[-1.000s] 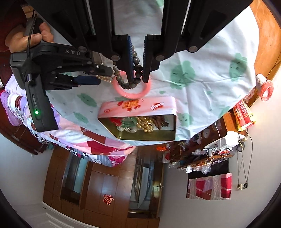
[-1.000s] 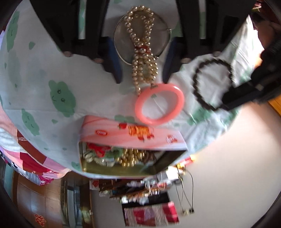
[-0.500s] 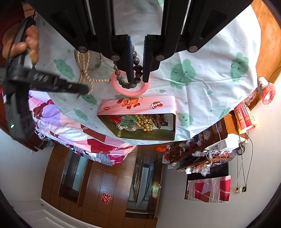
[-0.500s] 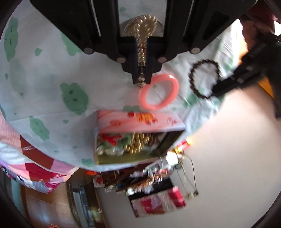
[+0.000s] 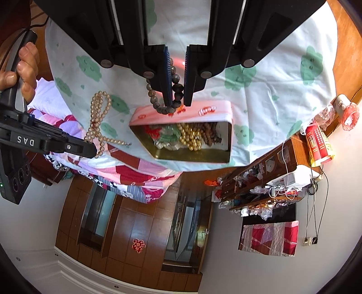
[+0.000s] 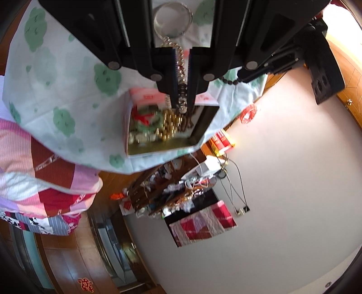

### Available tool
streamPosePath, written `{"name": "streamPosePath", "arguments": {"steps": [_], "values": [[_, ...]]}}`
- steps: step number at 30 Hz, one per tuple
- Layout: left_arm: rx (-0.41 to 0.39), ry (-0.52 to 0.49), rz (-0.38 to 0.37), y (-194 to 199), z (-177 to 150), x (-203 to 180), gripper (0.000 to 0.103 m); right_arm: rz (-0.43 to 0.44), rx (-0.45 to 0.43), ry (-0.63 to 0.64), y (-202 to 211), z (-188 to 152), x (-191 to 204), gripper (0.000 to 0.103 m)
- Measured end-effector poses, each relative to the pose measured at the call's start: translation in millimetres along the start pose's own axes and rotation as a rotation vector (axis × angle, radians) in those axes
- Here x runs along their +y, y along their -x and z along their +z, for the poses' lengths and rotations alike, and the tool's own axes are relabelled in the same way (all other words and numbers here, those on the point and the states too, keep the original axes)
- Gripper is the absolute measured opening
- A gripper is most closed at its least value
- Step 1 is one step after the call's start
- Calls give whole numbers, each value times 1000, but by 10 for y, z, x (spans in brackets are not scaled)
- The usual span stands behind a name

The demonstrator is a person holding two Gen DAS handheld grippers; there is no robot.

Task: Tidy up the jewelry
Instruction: 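Lift the pearl necklace and bead bracelet and carry them over the tin, then lower the necklace and bracelet into the tin and open both grippers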

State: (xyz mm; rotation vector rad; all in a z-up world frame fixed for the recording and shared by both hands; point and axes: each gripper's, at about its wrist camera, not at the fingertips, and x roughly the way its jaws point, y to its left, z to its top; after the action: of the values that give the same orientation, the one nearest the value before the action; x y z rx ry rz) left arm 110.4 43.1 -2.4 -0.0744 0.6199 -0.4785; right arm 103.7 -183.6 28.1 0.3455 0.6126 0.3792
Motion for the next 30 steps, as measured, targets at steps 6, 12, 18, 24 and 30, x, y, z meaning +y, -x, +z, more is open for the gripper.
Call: {"name": "streamPosePath", "arguments": {"steps": [6,12,18,24,30], "values": [[-24,-3,0,-125,178,23,9,-8,-38,-20,-78,187,-58,9],[-30,1,1,-312,319,52,9,-6,-40,-19,-250,292,-63,9],[-28,-21,17,-549,445,35,9,-6,-50,-34,-384,366,-112,9],[-2,-37,49,-861,531,20,9,-35,-39,-50,-629,452,-217,9],[22,-44,73,-1083,543,41,9,-75,1,-57,-934,487,-352,9]]}}
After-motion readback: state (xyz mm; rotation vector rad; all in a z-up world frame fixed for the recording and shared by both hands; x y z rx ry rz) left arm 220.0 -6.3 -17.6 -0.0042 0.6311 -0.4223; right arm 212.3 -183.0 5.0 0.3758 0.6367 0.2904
